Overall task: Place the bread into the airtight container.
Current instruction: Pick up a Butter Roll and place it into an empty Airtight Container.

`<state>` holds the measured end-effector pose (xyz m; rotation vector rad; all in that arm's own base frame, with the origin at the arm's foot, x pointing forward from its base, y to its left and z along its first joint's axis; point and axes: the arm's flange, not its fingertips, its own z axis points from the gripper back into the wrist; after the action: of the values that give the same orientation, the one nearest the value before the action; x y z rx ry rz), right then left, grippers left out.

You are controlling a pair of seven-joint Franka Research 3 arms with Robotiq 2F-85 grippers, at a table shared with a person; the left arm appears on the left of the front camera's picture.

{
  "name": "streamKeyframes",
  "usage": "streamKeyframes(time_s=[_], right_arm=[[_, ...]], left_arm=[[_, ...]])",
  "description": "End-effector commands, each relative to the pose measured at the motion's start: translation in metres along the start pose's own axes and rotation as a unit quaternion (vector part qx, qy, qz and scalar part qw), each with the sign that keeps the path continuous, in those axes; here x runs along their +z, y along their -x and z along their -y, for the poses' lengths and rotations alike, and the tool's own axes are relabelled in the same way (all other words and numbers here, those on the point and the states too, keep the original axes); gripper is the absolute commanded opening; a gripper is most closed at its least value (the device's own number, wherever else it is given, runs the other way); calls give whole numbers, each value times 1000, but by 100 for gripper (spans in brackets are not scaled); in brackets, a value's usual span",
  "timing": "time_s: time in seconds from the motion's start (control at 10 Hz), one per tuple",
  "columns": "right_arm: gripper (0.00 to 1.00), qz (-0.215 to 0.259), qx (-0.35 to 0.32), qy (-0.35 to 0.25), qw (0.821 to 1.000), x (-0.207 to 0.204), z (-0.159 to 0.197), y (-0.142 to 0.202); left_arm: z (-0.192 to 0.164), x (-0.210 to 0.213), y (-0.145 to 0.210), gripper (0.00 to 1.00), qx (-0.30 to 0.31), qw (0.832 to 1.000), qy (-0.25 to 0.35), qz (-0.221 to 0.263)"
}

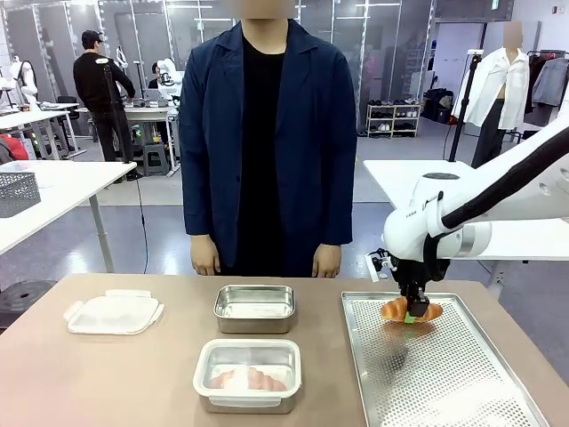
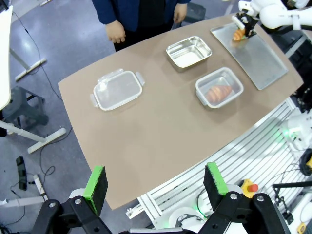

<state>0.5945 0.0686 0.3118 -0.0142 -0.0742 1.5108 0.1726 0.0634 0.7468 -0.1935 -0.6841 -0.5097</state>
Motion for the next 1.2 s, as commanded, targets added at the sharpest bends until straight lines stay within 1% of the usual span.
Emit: streamKeyframes(time_s=[0.0, 0.1, 0.2, 0.4, 0.5, 0.6, 0.8, 1.0, 1.1], right_arm=[[43, 15, 1, -6, 1000, 37, -13, -10], [43, 2, 1, -2, 1000, 60, -21, -27], [43, -18, -17, 10, 1000, 78, -29, -49], [43, -1, -26, 35, 999, 112, -42, -115], [43, 4, -36, 37, 999, 119, -43, -152], [43, 3, -41, 37, 998, 121, -43, -195], [43, -2, -49, 46, 998, 116, -44, -261], [43, -2, -39, 52, 998, 101, -38, -313], [43, 2, -37, 47, 998, 91, -33, -333]], left_arm=[[1, 0, -3, 100, -4, 1000, 1, 6], [1, 0, -3, 100, -4, 1000, 1, 6], [1, 0, -3, 100, -4, 1000, 1, 6], [1, 0, -3, 100, -4, 1000, 1, 6], [1, 0, -3, 100, -4, 1000, 1, 6], [1, 0, -3, 100, -4, 1000, 1, 6], [1, 0, -3, 100, -4, 1000, 1, 6], [1, 0, -3, 100, -4, 1000, 1, 6], [1, 0, -3, 100, -4, 1000, 1, 6]])
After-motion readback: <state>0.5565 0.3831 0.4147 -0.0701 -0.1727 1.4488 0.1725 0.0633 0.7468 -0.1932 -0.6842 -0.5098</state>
